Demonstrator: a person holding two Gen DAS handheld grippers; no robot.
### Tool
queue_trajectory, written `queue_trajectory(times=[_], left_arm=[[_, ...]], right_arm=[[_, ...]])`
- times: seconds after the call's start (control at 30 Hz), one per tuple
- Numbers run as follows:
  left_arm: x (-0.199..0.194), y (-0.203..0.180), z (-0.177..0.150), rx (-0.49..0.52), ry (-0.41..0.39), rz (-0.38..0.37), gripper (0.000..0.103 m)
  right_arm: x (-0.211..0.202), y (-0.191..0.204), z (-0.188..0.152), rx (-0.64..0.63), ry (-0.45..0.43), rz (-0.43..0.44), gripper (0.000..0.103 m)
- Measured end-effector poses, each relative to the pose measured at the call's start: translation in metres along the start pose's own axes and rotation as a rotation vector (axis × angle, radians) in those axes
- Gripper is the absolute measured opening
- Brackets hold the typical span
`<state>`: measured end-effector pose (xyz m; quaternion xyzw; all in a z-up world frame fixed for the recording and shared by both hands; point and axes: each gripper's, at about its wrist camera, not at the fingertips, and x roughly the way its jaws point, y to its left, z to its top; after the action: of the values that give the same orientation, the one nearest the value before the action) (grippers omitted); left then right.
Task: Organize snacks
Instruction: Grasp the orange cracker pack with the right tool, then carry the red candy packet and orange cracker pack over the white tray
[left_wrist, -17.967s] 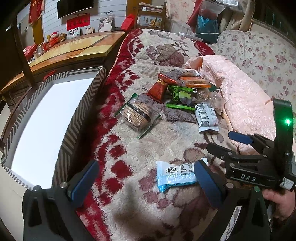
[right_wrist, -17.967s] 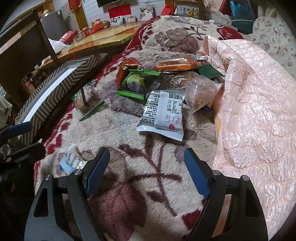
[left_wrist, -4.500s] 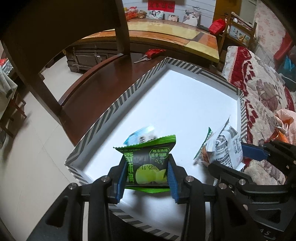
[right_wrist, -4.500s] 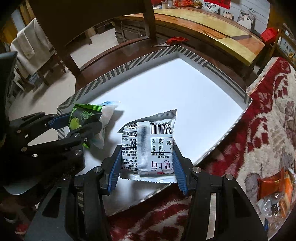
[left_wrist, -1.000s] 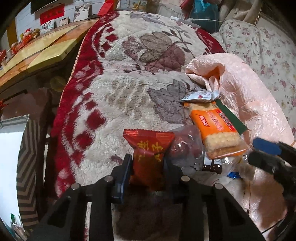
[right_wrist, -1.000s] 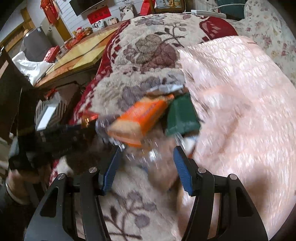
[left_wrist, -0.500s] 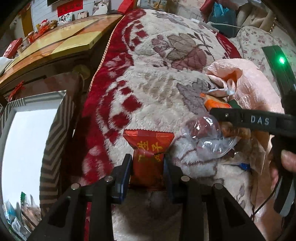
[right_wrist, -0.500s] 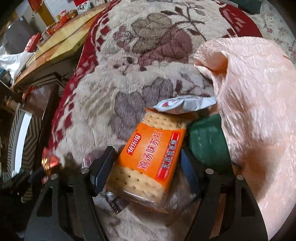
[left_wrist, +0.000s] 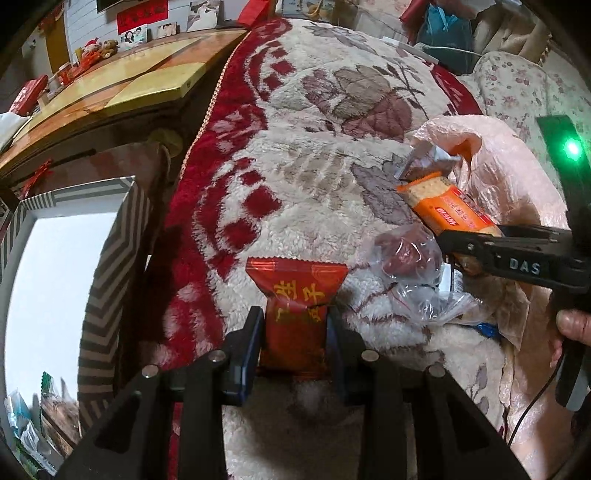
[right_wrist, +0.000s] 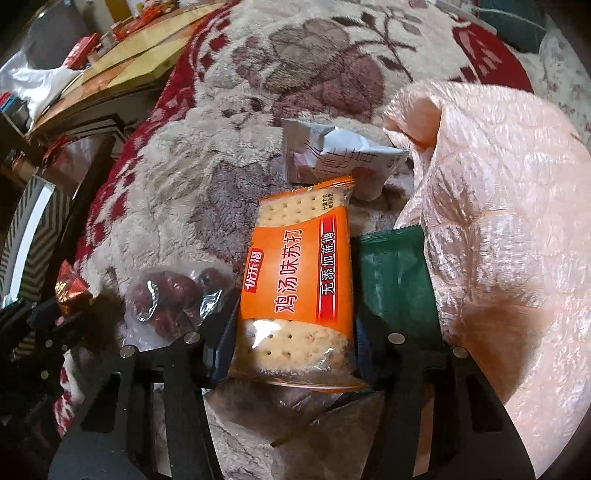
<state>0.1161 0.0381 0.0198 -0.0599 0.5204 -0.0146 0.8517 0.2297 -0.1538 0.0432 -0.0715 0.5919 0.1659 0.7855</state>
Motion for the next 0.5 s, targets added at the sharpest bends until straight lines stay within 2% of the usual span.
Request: queue_trajectory(times=[0.23,0.5], left_arm=[[-0.012,0.001,-0.005,-0.016,-0.011,-0.002,0.035],[-0.033,-0.003,-0.023,-0.021,-0.025,0.006,0.035]], right_arm=[[-0.029,0.0,-0.023,0.029,-0.058,0.09,0.052],[-0.056,0.017,-0.055,0.051,-0.107,0.183,0.052]])
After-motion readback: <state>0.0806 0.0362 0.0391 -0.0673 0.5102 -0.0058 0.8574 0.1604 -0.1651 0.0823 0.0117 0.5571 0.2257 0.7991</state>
